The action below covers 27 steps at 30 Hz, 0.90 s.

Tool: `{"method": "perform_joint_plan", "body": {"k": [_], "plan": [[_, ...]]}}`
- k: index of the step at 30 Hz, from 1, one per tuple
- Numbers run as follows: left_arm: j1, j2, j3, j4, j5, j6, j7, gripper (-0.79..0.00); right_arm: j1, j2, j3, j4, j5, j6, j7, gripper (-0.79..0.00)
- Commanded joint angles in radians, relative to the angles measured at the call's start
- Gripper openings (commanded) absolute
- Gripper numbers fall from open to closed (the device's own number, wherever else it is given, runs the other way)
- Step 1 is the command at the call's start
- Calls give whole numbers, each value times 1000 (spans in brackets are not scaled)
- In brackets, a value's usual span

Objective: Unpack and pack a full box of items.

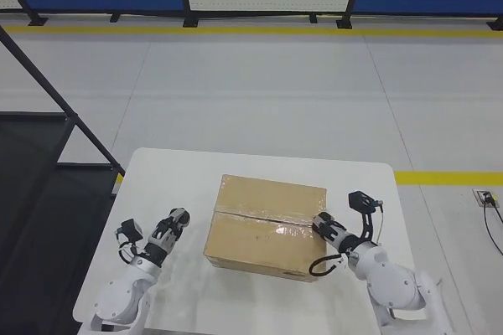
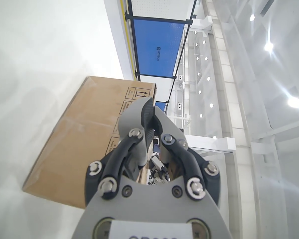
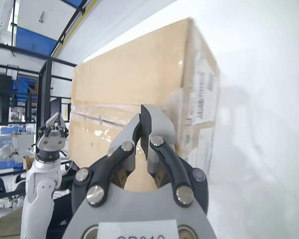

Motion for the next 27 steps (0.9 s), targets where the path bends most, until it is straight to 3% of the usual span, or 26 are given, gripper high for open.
{"method": "perform_joint_plan", "body": {"k": [1, 9, 10, 11, 12, 13, 14, 15, 16, 17, 18, 20, 22, 27], "plan": [[-1, 0, 0, 0, -2, -1, -2, -785, -24, 3, 25, -17, 13, -3, -11, -785], [1, 3, -9, -1, -12, -10, -18, -785, -173, 14, 160, -116, 92, -3, -79, -785], [2, 3, -12, -5, -14, -13, -20, -699, -193, 15, 176, -124, 110, -7, -91, -785], [4, 4, -15, -11, -16, -18, -22, -502, -212, 15, 191, -132, 131, -15, -108, -785], [7, 4, -19, -20, -14, -23, -21, -185, -232, 15, 208, -139, 150, -24, -131, -785], [11, 5, -23, -31, -10, -30, -16, 0, -251, 14, 223, -146, 169, -36, -159, -785], [18, 5, -27, -45, -9, -39, -15, 0, -271, 13, 238, -149, 187, -48, -193, -785], [18, 5, -27, -45, -9, -39, -15, 0, -290, 12, 252, -148, 209, -53, -224, -511], [18, 5, -27, -45, -9, -39, -15, 0, -306, 11, 265, -148, 230, -60, -252, 0], [18, 5, -27, -45, -9, -39, -15, 0, -306, 11, 265, -148, 230, -60, -252, 0], [18, 5, -27, -46, -9, -39, -14, -491, -301, 11, 260, -149, 222, -59, -241, -775], [18, 5, -27, -45, -9, -39, -14, -364, -308, 11, 266, -148, 233, -61, -256, -693], [18, 5, -27, -45, -9, -39, -15, -252, -306, 11, 265, -148, 231, -60, -252, -548], [18, 5, -27, -45, -9, -39, -15, -64, -306, 11, 265, -148, 230, -60, -252, -261]]}}
